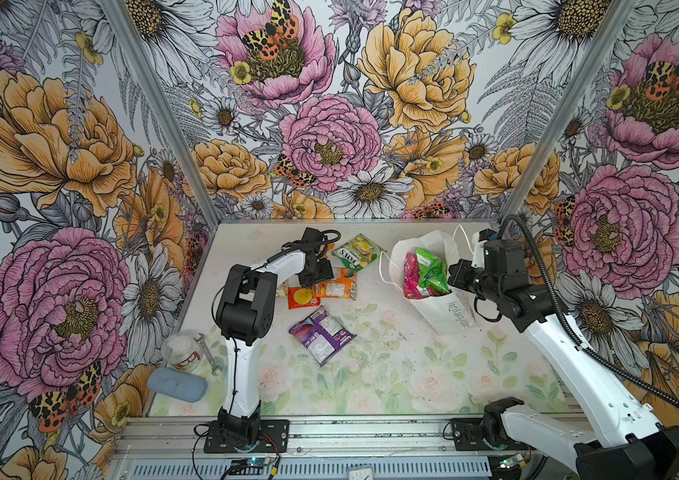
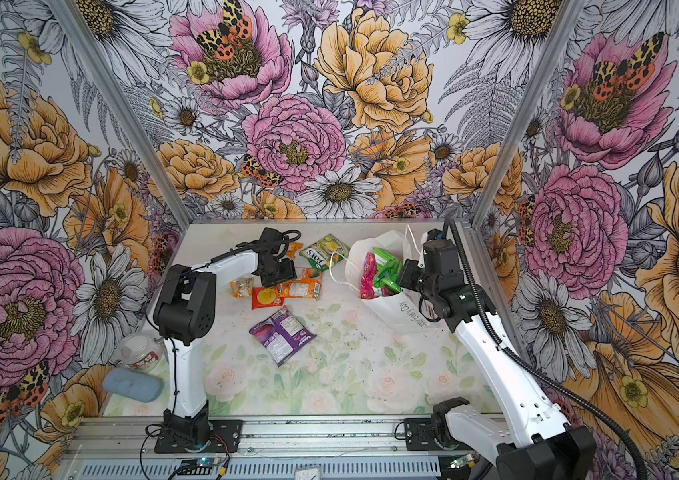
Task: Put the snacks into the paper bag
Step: 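Release the Lay's bag and move the left gripper over the orange candy bag, then grasp the orange candy bag with the left gripper and lift it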
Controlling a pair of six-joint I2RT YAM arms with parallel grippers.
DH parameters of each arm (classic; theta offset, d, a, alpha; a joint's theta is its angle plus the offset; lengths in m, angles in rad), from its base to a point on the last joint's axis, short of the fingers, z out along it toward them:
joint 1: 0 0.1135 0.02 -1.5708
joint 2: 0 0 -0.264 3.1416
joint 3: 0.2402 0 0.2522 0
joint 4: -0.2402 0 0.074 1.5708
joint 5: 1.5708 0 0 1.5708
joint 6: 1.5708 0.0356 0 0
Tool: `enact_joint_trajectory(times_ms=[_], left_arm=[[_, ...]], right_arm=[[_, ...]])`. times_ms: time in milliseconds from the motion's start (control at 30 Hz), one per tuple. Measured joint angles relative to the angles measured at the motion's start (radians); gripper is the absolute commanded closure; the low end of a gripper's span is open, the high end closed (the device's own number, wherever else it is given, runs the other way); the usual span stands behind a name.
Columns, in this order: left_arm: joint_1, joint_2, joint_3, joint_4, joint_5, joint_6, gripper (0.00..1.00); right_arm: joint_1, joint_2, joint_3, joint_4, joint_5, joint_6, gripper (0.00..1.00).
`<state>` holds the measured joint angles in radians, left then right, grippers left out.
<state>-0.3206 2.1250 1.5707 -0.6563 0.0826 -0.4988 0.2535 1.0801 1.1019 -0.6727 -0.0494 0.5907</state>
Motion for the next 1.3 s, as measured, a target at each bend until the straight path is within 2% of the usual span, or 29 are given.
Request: enact_joint_trajectory(times_ms=[300, 367, 400, 600, 767, 1033, 1200, 1300], left_arm=[[-0.012, 0.016, 0.018, 0.001, -0.011, 0.001, 0.83], [-0.014, 0.008, 0.011, 0.002, -0.019, 0.000, 0.98], [-0.017, -0.002, 0.005, 0.005, -0.023, -0.003, 1.00], [-0.057, -0.156, -0.115, 0.011, -0.064, -0.029, 1.00], [-0.095, -0.376, -0.273, 0.052, -0.071, -0.072, 1.00], [-0.146, -0.670, -0.420, 0.078, -0.100, -0.127, 1.00], [-0.167, -0.850, -0.429, 0.077, -0.143, -0.130, 1.00], [-0.203, -0.929, -0.374, 0.064, -0.201, -0.111, 1.00]], right_arm=[[0.000, 0.000, 0.000, 0.001, 0.000, 0.000, 1.00], [0.000, 0.000, 0.000, 0.001, 0.000, 0.000, 1.00], [0.000, 0.000, 0.000, 0.001, -0.001, 0.000, 1.00], [0.000, 0.000, 0.000, 0.002, -0.008, 0.004, 1.00], [0.000, 0.000, 0.000, 0.002, -0.011, 0.003, 1.00], [0.000, 0.009, 0.000, 0.006, -0.026, 0.003, 1.00], [0.010, 0.021, 0.003, 0.013, -0.026, 0.003, 1.00], [0.023, 0.026, 0.008, 0.012, -0.026, 0.003, 1.00]])
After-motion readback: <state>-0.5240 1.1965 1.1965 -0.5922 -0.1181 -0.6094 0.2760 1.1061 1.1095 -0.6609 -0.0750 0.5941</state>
